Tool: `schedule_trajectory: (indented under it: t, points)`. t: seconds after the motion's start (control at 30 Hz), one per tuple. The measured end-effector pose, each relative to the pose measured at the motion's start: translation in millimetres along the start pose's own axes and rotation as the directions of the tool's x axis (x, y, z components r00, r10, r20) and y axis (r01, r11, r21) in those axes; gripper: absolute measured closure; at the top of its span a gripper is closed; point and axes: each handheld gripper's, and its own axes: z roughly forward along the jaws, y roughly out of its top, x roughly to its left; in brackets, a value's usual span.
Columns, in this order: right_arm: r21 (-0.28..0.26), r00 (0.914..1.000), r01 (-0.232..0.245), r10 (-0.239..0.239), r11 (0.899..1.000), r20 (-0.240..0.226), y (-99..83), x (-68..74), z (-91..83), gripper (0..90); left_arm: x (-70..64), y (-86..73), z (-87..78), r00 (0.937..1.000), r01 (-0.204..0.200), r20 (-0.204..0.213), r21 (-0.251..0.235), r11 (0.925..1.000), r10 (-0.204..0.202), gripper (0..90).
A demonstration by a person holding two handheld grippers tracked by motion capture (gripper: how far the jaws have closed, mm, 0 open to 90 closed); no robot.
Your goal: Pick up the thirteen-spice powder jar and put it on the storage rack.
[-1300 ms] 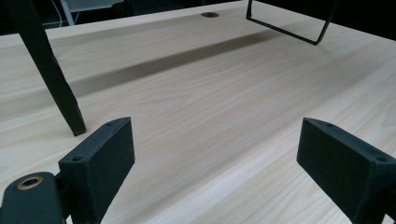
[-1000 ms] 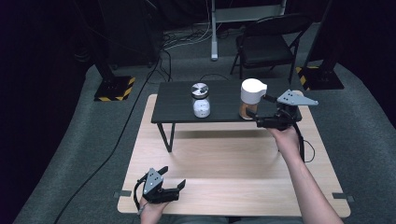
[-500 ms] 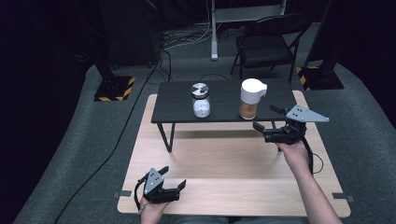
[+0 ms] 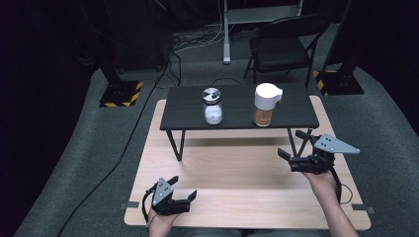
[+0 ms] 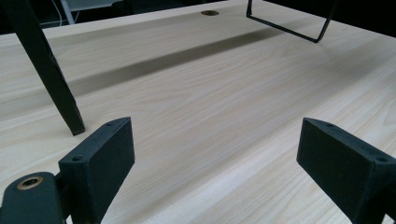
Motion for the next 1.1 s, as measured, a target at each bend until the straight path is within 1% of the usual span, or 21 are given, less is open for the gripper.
schedule_trajectory:
  t: [0.07, 0.1, 0.2, 0.23, 0.33, 0.37, 0.43, 0.47, 0.5, 0.53, 0.67, 0.77, 0.8, 0.83, 0.87, 0.93, 1.0, 1.03, 1.07, 1.1]
  points:
    - [0.005, 1.0000, -0.001, 0.001, 1.000, 0.002, -2.6, 0.7, -1.8, 5.0, -0.1, 0.2, 0.2, 1.0000, 0.000, 0.000, 0.001, 1.0000, 0.000, 10.6]
    - [0.016, 1.0000, -0.004, 0.004, 1.000, 0.007, -10.8, 2.9, -7.2, 4.9, -0.2, 0.2, 0.3, 1.0000, -0.001, 0.001, 0.002, 1.0000, 0.001, 10.6]
    - [0.026, 0.9998, -0.003, 0.003, 1.000, 0.017, -18.5, 5.7, -13.2, 4.6, -0.4, 0.0, 0.1, 1.0000, 0.000, 0.000, 0.000, 1.0000, 0.000, 10.6]
    - [0.026, 0.9998, -0.009, 0.009, 1.000, 0.020, -24.6, 6.6, -17.5, 4.4, -0.6, 0.0, 0.1, 1.0000, 0.000, 0.000, 0.001, 1.0000, 0.000, 10.6]
    - [0.027, 0.9997, -0.016, 0.016, 1.000, 0.021, -30.0, 7.0, -21.4, 4.4, -0.7, 0.0, 0.1, 1.0000, 0.000, 0.000, 0.001, 1.0000, 0.000, 10.6]
    - [0.042, 0.9992, -0.026, 0.025, 0.999, 0.032, -41.7, 8.5, -30.2, 3.9, -0.7, 0.3, 0.4, 1.0000, -0.001, -0.001, 0.003, 1.0000, 0.001, 10.6]
    - [0.051, 0.9988, -0.033, 0.031, 0.998, 0.038, -47.2, 9.2, -34.5, 3.5, -1.0, 0.4, 0.5, 1.0000, -0.003, -0.001, 0.004, 1.0000, 0.003, 10.6]
    - [0.051, 0.9988, -0.033, 0.031, 0.998, 0.038, -47.2, 9.2, -34.5, 3.5, -1.0, 0.4, 0.5, 1.0000, -0.003, -0.001, 0.004, 1.0000, 0.003, 10.6]
    - [0.056, 0.9982, -0.049, 0.047, 0.997, 0.038, -55.9, 8.4, -40.9, 2.3, -1.2, 0.4, 0.4, 1.0000, -0.003, -0.001, 0.003, 1.0000, 0.003, 10.6]
    - [0.056, 0.9980, -0.051, 0.049, 0.997, 0.039, -57.8, 8.6, -42.2, 2.1, -1.4, 0.3, 0.3, 1.0000, -0.003, -0.002, 0.003, 1.0000, 0.003, 10.6]
    - [0.057, 0.9982, -0.048, 0.046, 0.997, 0.039, -73.3, 8.4, -54.0, 1.1, -1.5, 0.4, 0.4, 1.0000, -0.004, -0.003, 0.006, 1.0000, 0.004, 10.6]
    - [0.066, 0.9971, -0.056, 0.052, 0.996, 0.056, -82.3, 10.3, -61.6, 0.0, -1.6, 0.5, 0.6, 1.0000, -0.004, -0.003, 0.007, 1.0000, 0.004, 10.6]
    - [0.071, 0.9965, -0.054, 0.050, 0.996, 0.067, -84.7, 12.0, -63.9, 0.0, -1.6, 0.5, 0.6, 1.0000, -0.004, -0.003, 0.007, 1.0000, 0.004, 10.6]
    - [0.071, 0.9965, -0.054, 0.050, 0.996, 0.067, -84.7, 12.0, -63.9, 0.0, -1.6, 0.5, 0.6, 1.0000, -0.004, -0.003, 0.007, 1.0000, 0.004, 10.6]
    - [0.093, 0.9960, -0.045, 0.037, 0.995, 0.081, -88.9, 14.8, -68.9, 0.0, -1.6, 0.5, 0.6, 1.0000, -0.003, -0.004, 0.007, 1.0000, 0.003, 10.6]
    - [0.098, 0.9960, -0.038, 0.030, 0.994, 0.085, -89.7, 15.4, -70.0, 0.0, -1.8, 0.6, 0.4, 1.0000, -0.004, -0.005, 0.006, 1.0000, 0.004, 10.6]
    - [0.113, 0.9952, -0.016, 0.005, 0.993, 0.098, -94.9, 21.4, -75.5, 0.8, -2.5, 0.8, -0.4, 0.9999, -0.009, -0.007, 0.005, 0.9999, 0.009, 10.6]
    - [0.113, 0.9952, -0.016, 0.005, 0.993, 0.098, -94.9, 21.4, -75.5, 0.8, -2.5, 0.8, -0.4, 0.9999, -0.009, -0.007, 0.005, 0.9999, 0.009, 10.6]
    - [0.122, 0.9946, 0.001, -0.014, 0.992, 0.103, -98.7, 25.1, -78.2, 1.6, -2.4, 0.8, -0.1, 0.9999, -0.008, -0.007, 0.005, 1.0000, 0.008, 10.6]
    - [0.129, 0.9943, 0.003, -0.016, 0.992, 0.105, -99.5, 26.3, -79.0, 1.6, -2.4, 0.8, -0.1, 0.9999, -0.008, -0.007, 0.005, 1.0000, 0.008, 10.6]
